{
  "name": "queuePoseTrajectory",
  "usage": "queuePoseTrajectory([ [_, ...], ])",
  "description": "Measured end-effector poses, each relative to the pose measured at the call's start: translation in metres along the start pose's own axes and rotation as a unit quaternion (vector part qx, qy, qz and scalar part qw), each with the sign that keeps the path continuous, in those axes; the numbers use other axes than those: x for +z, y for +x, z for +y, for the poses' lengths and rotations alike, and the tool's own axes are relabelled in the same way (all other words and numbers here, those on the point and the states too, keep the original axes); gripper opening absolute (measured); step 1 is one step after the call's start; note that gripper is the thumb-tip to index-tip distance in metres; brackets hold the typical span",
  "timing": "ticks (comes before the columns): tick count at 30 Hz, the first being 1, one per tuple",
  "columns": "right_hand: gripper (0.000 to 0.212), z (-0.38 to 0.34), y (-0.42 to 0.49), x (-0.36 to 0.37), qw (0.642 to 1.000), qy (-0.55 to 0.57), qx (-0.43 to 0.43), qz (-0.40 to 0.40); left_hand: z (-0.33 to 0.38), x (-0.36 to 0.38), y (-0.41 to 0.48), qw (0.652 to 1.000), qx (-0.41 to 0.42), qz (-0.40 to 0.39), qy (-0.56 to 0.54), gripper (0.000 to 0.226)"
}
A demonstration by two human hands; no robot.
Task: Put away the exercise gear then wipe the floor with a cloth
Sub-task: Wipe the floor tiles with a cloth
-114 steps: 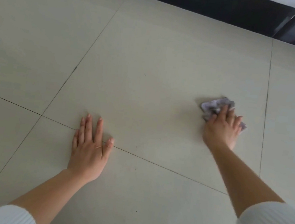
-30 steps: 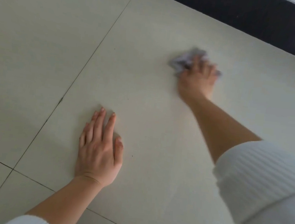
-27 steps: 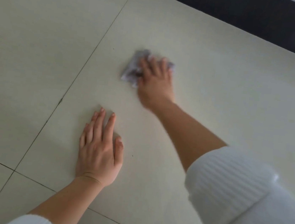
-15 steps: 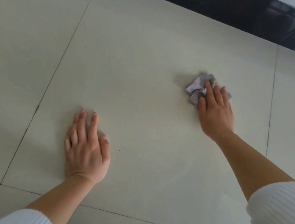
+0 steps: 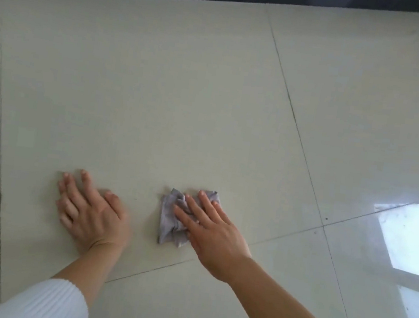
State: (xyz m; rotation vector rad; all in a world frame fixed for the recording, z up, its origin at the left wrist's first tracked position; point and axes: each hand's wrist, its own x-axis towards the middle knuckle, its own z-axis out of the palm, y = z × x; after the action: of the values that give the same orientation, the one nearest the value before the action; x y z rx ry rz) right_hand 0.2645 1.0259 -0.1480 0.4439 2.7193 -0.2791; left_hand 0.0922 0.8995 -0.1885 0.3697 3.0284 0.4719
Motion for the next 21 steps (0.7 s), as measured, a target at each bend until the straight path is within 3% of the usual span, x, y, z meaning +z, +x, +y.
queuePoseTrajectory([
  [3,0.068,0.027,-0.038,0.015,0.998,-0.01,-0.059,-0.023,0.0,0.0,0.0,1.0,-0.001,0.004,-0.006,0.058],
  [5,0.062,0.059,-0.045,0.015,0.999,-0.01,-0.036,-0.01,0.0,0.001,0.0,1.0,0.002,0.008,-0.013,0.058],
  [8,0.055,0.115,-0.036,0.003,0.99,0.053,0.125,0.045,-0.002,0.004,0.001,1.0,0.0,0.017,-0.013,0.059],
  [11,0.054,0.147,-0.025,-0.015,0.93,0.151,0.329,0.069,-0.004,0.004,0.0,1.0,0.013,0.015,-0.006,0.059],
  [13,0.053,0.145,-0.012,-0.017,0.909,0.162,0.376,0.082,-0.006,0.003,-0.001,1.0,0.019,0.004,0.005,0.06],
  [16,0.053,0.113,0.013,-0.011,0.919,0.165,0.34,0.109,-0.014,-0.005,0.003,0.997,0.046,-0.069,-0.005,0.058],
  [21,0.054,0.012,0.073,-0.01,0.961,0.152,0.191,0.133,-0.041,-0.032,-0.021,0.98,0.131,-0.152,-0.007,0.059],
])
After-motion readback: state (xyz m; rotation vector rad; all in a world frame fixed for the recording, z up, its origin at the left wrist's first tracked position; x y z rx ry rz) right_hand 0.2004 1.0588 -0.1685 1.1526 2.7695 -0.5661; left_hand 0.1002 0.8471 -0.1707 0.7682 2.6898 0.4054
